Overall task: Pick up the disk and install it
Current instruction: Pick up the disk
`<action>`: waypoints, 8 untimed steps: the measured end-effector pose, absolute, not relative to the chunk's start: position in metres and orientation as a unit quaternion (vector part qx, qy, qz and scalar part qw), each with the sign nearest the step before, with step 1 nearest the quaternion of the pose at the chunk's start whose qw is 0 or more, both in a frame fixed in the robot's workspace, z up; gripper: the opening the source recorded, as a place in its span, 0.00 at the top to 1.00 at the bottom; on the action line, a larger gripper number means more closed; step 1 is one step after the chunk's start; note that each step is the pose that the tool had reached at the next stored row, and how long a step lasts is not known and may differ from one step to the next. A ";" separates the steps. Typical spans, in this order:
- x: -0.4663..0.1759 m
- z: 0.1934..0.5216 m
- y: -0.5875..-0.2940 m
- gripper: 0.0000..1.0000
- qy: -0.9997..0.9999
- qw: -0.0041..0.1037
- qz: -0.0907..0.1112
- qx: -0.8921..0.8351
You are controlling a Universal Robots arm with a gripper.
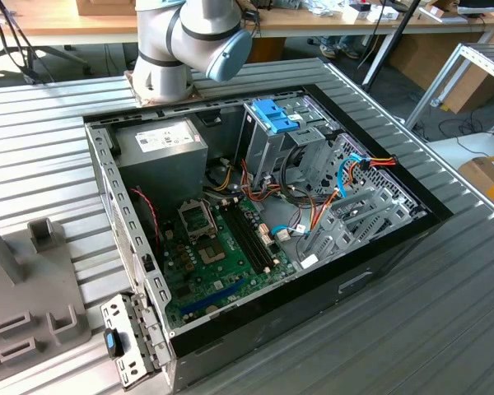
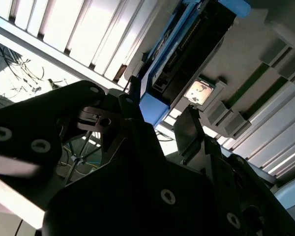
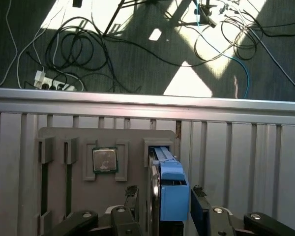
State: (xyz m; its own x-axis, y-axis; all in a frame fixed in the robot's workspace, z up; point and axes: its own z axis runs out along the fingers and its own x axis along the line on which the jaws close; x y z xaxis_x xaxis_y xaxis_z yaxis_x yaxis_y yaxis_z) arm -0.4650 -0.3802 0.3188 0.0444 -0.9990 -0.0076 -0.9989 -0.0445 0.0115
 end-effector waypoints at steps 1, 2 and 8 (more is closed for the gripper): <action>-0.465 0.317 -0.380 0.46 -0.691 0.002 -0.007 0.723; -0.465 0.317 -0.380 0.46 -0.691 0.002 -0.007 0.723; -0.465 0.312 -0.380 0.46 -0.691 0.002 -0.007 0.723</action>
